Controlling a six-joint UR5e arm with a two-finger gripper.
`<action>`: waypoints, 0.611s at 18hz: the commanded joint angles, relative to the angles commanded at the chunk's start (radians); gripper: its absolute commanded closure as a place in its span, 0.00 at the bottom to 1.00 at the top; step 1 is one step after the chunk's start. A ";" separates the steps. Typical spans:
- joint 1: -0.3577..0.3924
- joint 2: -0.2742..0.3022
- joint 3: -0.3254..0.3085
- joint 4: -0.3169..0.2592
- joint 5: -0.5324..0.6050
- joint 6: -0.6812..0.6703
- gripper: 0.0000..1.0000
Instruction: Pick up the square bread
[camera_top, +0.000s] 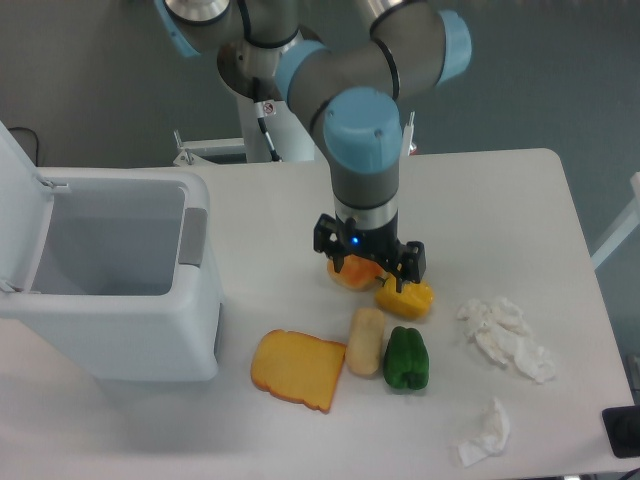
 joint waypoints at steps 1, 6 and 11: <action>-0.002 -0.009 0.005 0.000 -0.002 -0.021 0.00; 0.002 -0.057 0.012 0.000 -0.002 -0.091 0.00; 0.005 -0.109 0.038 0.000 -0.002 -0.111 0.00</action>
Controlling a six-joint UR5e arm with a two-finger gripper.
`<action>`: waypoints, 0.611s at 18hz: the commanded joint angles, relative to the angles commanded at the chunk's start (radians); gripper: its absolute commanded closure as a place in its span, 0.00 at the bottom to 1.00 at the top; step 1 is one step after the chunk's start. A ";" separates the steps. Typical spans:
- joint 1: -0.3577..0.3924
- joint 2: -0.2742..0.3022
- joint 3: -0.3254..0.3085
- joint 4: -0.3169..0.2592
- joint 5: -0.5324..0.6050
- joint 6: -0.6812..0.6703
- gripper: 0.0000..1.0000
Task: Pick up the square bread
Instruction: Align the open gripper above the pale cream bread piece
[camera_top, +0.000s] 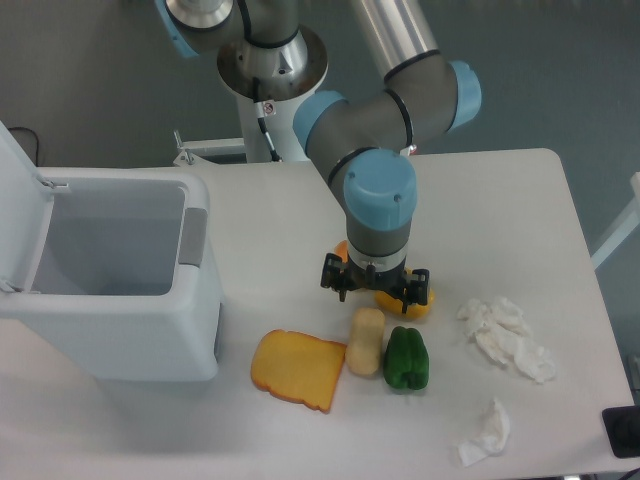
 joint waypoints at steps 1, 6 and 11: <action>0.000 -0.008 0.006 0.000 0.000 -0.008 0.00; -0.002 -0.028 0.011 0.000 -0.032 -0.011 0.00; -0.002 -0.037 -0.009 0.000 -0.034 -0.029 0.00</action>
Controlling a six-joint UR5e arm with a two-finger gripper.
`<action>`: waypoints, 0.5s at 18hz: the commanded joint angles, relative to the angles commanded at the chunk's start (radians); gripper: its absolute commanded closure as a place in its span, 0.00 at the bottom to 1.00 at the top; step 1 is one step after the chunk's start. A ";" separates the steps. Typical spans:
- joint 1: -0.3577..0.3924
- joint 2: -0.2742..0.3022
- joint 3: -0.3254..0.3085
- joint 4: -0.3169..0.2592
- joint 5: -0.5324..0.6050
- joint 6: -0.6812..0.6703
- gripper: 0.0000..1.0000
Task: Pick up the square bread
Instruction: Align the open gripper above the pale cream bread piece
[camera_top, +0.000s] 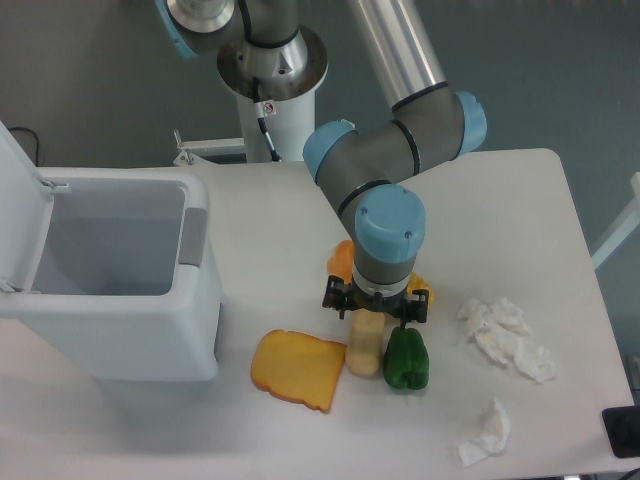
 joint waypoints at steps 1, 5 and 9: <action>0.000 -0.002 -0.006 -0.002 0.000 0.000 0.00; 0.000 -0.008 -0.020 -0.002 0.000 -0.002 0.00; -0.002 -0.017 -0.028 -0.002 0.002 -0.003 0.00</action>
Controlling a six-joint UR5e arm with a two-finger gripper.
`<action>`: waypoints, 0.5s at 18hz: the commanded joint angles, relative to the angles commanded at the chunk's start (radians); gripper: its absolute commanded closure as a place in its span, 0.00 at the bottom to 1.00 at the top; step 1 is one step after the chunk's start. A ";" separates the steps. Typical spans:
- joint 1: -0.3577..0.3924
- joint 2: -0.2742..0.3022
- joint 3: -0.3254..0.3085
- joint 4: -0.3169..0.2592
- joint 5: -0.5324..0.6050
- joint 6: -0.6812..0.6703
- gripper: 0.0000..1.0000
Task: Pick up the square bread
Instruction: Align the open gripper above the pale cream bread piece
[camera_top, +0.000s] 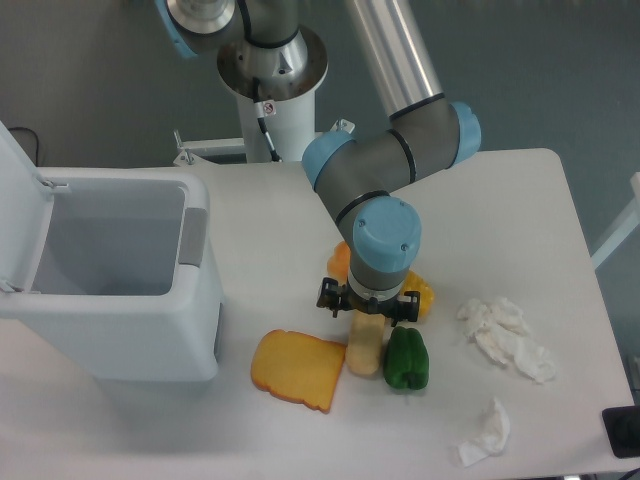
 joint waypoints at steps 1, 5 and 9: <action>0.000 -0.002 -0.002 0.000 0.000 0.002 0.00; 0.002 -0.009 -0.026 0.002 0.002 0.000 0.00; 0.005 -0.009 -0.028 0.002 0.002 0.000 0.00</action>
